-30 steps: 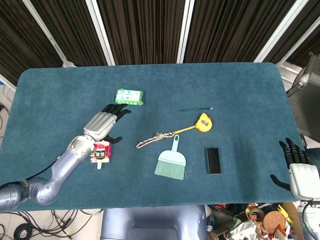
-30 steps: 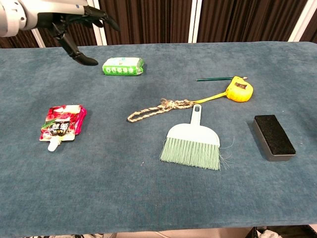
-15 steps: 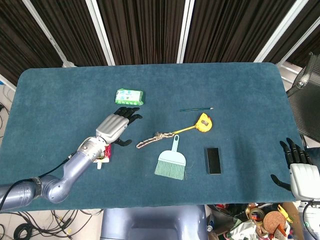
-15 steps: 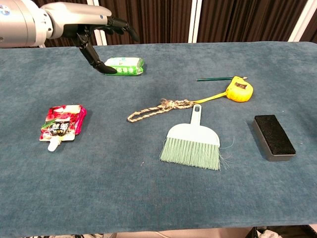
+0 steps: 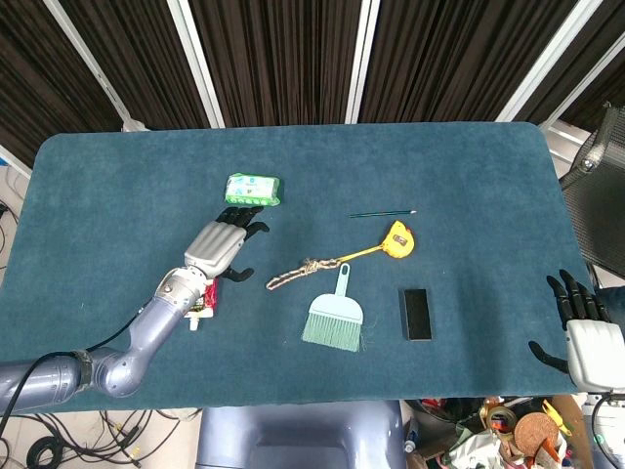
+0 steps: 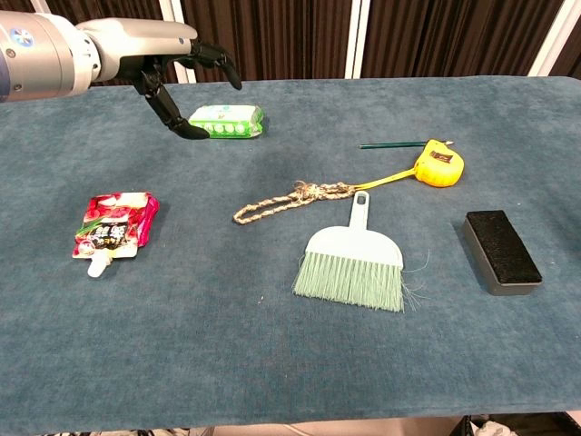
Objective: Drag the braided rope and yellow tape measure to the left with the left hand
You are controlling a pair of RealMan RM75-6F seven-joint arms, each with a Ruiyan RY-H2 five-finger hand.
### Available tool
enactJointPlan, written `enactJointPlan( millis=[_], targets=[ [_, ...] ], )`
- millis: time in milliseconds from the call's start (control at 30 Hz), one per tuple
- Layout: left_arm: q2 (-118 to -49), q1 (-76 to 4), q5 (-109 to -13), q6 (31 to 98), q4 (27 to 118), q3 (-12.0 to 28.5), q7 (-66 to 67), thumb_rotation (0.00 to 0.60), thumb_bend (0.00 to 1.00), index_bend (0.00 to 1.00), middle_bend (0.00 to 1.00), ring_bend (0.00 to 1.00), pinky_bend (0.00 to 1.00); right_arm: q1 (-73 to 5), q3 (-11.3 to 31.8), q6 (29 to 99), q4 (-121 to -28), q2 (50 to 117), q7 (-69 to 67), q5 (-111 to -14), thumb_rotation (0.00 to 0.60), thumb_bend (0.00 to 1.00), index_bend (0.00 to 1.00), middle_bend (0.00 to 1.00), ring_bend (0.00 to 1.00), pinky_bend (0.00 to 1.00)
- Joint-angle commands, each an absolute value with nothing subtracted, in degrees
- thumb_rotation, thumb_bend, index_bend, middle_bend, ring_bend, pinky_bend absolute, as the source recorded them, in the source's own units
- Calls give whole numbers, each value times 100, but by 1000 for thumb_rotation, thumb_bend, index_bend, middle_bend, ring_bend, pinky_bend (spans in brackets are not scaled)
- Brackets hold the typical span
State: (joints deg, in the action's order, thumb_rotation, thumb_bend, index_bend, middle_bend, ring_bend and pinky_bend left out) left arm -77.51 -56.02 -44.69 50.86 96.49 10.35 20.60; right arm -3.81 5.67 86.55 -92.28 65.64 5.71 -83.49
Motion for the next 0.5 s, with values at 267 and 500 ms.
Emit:
enactJointPlan(
  millis=[267,500],
  targets=[
    [-8072,-5586,-3227,5108,9307,647,2577,600,313,288,9,0,0,-374,568,8650,-9236,6547,552,-8337,600,71,76,0,81,161],
    [-8471,-5495,-3071,5109,9042,661,2393,600,312,332,12,0,0,-374,572,8636,-9239,6547,554,-8315,600,71,76,0,81,161]
  ],
)
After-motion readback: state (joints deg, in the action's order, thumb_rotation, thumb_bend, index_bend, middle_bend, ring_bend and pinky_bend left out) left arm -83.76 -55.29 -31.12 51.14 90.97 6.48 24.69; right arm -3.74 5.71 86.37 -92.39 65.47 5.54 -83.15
